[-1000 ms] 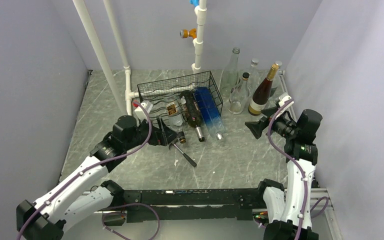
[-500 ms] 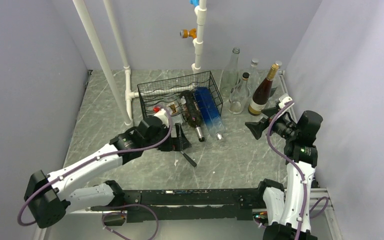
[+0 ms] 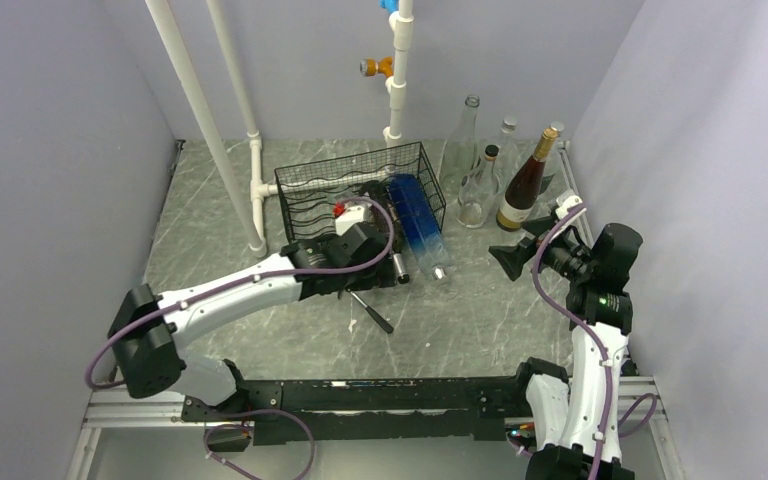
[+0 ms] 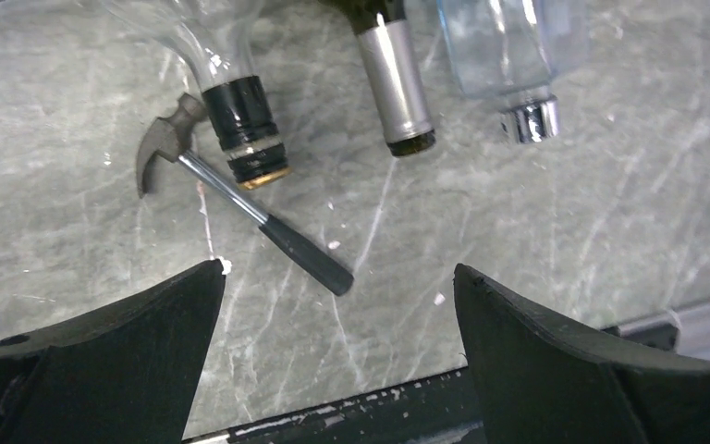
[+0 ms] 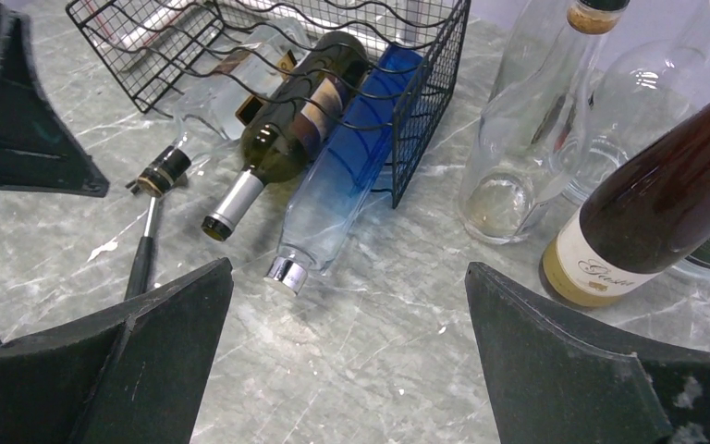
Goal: Take the wine bottle off the wine rack
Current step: Pick up the wine bottle from the wine rack.
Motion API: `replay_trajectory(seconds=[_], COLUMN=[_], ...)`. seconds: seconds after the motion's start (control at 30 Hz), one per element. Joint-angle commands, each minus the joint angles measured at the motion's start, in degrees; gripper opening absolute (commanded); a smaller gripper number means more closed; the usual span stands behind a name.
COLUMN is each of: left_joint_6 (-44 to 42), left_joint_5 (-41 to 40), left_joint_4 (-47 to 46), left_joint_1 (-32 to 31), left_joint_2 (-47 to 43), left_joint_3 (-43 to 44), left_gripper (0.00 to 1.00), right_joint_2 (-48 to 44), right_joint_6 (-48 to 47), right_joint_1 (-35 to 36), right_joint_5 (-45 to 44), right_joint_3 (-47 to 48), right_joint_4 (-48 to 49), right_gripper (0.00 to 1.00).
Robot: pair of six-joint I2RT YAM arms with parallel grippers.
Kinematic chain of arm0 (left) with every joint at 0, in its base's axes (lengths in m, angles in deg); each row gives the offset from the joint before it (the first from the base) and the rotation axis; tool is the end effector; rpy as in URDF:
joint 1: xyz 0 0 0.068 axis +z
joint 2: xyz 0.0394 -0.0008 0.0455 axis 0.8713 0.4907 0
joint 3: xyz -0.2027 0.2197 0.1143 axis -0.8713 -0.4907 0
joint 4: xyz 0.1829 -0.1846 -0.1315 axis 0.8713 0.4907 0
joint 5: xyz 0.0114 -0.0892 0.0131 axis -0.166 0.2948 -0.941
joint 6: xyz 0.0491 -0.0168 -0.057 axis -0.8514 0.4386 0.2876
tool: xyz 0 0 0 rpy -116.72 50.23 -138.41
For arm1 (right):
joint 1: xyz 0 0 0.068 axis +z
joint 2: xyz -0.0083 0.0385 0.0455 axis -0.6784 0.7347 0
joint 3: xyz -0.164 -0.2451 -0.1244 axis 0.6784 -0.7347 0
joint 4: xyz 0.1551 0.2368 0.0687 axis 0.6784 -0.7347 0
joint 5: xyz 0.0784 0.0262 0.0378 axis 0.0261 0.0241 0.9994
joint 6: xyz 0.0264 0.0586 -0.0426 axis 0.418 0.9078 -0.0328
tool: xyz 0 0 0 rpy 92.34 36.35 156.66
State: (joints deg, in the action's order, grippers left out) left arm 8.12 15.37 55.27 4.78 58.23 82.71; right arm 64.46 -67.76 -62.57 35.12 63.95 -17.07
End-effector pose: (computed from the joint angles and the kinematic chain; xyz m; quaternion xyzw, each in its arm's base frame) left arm 0.2027 -0.2655 0.2994 -0.0452 0.9319 -0.1999 0.2993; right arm 0.1713 -0.0030 0.3482 -0.2468 0.7272 0.2252 0.5996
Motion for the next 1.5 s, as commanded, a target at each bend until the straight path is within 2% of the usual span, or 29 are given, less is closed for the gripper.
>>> replay_trajectory(seconds=[0.0, 0.2, 0.4, 0.57, 0.77, 1.17, 1.47], left_joint_6=[2.89, 1.57, -4.61, -4.06, -2.17, -2.82, -1.74], left_joint_5=[-10.17, -16.21, -18.01, -20.32, -20.05, -15.5, -13.49], left_joint_4=[8.33, 8.63, -0.28, -2.22, -1.12, -9.92, -11.66], left_joint_1=[-1.33, -1.38, -1.38, -0.94, 0.13, 3.84, 5.53], left_joint_2=[4.62, 8.36, 7.55, 7.81, 10.97, 12.39, 16.13], left_joint_3=[7.06, 9.15, 5.55, 4.41, 5.89, 0.74, 0.0], left_gripper=[1.0, 1.0, 0.99, 0.97, 0.92, 0.74, 0.68], right_joint_2=[-1.02, -1.54, -1.98, -1.91, -1.9, -1.9, -1.9], right_joint_6=[0.44, 0.32, 0.33, 0.23, 0.24, 0.28, 0.2], right_joint_1=[-0.11, -0.14, -0.09, 0.08, 0.03, 0.08, 0.06], right_joint_5=[2.31, 2.07, 2.53, 2.45, 2.45, 2.54, 2.45], right_joint_3=[-0.12, -0.29, -0.23, -0.2, -0.36, -0.56, -0.64], right_joint_4=[2.89, 2.97, 2.89, 2.8, 2.89, 3.15, 3.15], right_gripper=[1.0, 1.0, 1.0, 1.0, 1.0, 1.0, 1.0])
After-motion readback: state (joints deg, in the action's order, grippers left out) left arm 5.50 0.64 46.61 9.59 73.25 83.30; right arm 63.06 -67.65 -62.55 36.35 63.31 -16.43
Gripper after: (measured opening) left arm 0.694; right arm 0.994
